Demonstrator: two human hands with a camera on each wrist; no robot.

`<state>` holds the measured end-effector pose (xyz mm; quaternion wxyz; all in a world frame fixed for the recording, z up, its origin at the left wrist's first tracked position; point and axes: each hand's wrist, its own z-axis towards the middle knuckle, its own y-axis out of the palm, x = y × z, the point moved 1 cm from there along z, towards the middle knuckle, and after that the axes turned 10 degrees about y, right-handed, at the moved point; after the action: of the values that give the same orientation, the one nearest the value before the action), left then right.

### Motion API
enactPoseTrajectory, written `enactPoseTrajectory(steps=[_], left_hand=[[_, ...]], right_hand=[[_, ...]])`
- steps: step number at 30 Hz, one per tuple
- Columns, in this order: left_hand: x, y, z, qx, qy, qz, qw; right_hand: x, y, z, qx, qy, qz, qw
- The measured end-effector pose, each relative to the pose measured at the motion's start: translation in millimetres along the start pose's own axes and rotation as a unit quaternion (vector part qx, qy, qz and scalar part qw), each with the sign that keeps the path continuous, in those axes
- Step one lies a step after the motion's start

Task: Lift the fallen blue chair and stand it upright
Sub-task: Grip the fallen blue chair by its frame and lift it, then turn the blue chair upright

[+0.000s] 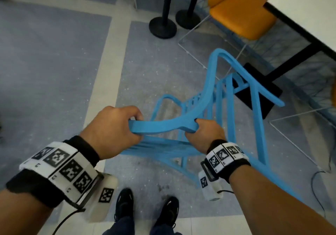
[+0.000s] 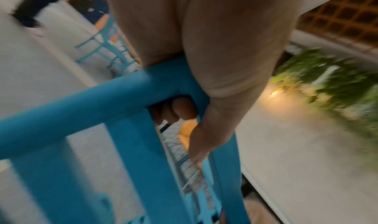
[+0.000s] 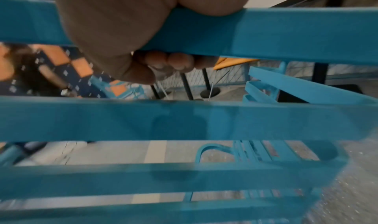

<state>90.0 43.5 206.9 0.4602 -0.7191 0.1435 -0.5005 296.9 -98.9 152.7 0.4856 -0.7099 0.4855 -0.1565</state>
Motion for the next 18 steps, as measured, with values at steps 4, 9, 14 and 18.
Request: enactPoseTrajectory(steps=[4,9,14,18], left_hand=[[99.4,-43.7,30.2,-0.013,0.132,0.045,0.990],[220.0,-28.0,45.3,-0.078,0.289,0.051,0.953],[296.7,14.2,41.2,-0.141,0.427,0.055,0.891],[296.4,39.9,44.0,-0.194,0.452,0.068,0.868]], right_hand=[[43.3,-51.1,-37.5,0.067,0.076,0.156,0.983],[130.2,-70.3,-83.6,0.145,0.172,0.336,0.915],[214.1,-44.2,-108.6,0.174,0.227,0.436,0.853],[244.6,-29.3,-139.0,0.171,0.271,0.482,0.815]])
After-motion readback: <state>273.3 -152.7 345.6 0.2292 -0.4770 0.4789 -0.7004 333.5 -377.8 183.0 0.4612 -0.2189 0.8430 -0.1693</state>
